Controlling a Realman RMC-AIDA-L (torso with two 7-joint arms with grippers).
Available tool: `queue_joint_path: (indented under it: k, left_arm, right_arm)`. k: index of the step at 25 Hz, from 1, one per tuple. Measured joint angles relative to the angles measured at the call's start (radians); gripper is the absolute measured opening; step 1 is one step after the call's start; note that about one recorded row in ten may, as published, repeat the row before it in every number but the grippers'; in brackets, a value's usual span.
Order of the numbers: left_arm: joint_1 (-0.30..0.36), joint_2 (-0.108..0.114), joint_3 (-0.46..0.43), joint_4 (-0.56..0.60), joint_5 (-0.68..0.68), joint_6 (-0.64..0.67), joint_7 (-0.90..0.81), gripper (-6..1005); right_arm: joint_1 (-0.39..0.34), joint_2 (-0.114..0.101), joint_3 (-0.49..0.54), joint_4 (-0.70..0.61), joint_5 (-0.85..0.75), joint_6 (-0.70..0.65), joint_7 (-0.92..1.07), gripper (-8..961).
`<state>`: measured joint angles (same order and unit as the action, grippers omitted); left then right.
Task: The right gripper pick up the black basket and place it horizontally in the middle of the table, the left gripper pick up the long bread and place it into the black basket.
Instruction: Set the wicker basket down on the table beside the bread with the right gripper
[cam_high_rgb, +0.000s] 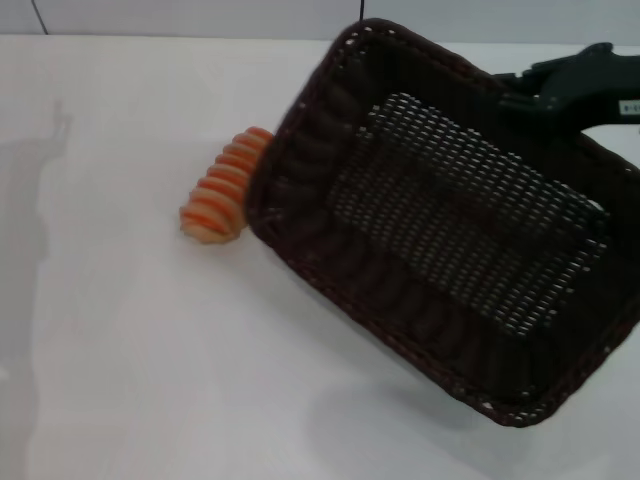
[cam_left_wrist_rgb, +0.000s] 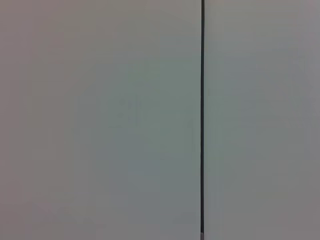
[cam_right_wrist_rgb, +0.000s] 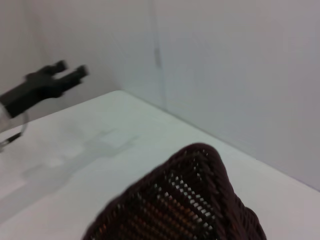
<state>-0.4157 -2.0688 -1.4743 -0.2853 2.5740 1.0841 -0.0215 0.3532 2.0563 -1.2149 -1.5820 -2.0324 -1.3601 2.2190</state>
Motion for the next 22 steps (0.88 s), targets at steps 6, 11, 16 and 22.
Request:
queue_joint_path:
  k: [6,11,16,22]
  left_arm:
    - [0.001,-0.002,0.000,0.000,-0.002,-0.001,-0.007,810]
    - [0.000,-0.004,0.000,0.000,0.000,-0.001,-0.037,809]
    - [0.000,-0.004,0.000,-0.001,-0.001,-0.001,-0.039,810]
    - [-0.001,-0.004,0.000,-0.001,-0.002,-0.001,-0.041,809]
  right_arm:
    - [0.117,0.008,0.016,0.061,0.004,-0.094,-0.045,199]
    - [0.187,0.014,0.011,0.109,0.029,-0.201,-0.100,198]
    - [0.246,0.001,0.023,0.169,0.032,-0.302,-0.116,198]
    - [0.304,-0.014,0.058,0.260,0.033,-0.386,-0.157,197]
